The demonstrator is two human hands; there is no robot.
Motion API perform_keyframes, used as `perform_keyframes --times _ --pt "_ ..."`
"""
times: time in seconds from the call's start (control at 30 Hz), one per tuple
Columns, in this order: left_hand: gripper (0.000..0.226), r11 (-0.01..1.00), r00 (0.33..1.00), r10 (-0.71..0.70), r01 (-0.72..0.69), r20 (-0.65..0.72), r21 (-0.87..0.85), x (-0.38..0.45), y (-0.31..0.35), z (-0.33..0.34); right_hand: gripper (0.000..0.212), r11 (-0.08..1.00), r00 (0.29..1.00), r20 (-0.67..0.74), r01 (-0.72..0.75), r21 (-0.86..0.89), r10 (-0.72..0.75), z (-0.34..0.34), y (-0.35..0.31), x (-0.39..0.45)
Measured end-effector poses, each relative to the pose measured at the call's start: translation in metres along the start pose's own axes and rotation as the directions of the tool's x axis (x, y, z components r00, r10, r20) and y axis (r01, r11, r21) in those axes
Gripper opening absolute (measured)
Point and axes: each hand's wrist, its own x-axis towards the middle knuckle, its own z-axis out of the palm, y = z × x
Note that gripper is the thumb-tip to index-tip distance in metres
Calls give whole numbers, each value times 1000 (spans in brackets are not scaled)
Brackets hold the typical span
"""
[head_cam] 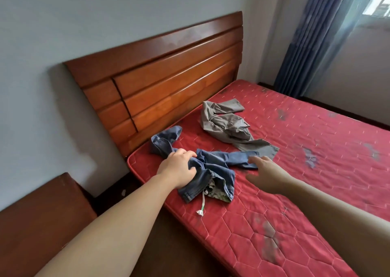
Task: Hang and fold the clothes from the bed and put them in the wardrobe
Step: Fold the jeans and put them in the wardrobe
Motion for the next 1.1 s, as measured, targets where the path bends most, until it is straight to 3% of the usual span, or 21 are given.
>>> perform_keyframes --times 0.4,0.5,0.67,0.73,0.83,0.93,1.03,1.1 --pt "53 987 951 -151 130 270 95 157 -61 133 42 985 965 244 -131 114 100 122 64 218" --pt "64 981 917 -158 105 365 160 171 -82 182 31 989 952 293 -123 87 93 161 72 245" --pt "61 960 852 -257 169 457 225 188 -119 273 25 981 932 337 -173 92 132 229 85 271" --pt "67 949 840 -308 236 448 209 199 -134 307 33 975 913 376 -205 89 158 262 89 282" --pt "84 936 798 -351 296 489 189 208 -153 349 73 951 849 484 -294 99 212 313 94 291" --pt "93 940 816 -336 261 471 218 211 -172 375 90 947 858 453 -312 83 242 355 96 293" --pt "89 946 871 -279 178 405 270 213 -184 385 79 966 929 274 -258 4 247 376 100 292" --pt "82 956 888 -238 143 393 256 218 -192 381 71 972 953 214 -231 51 215 375 108 294"
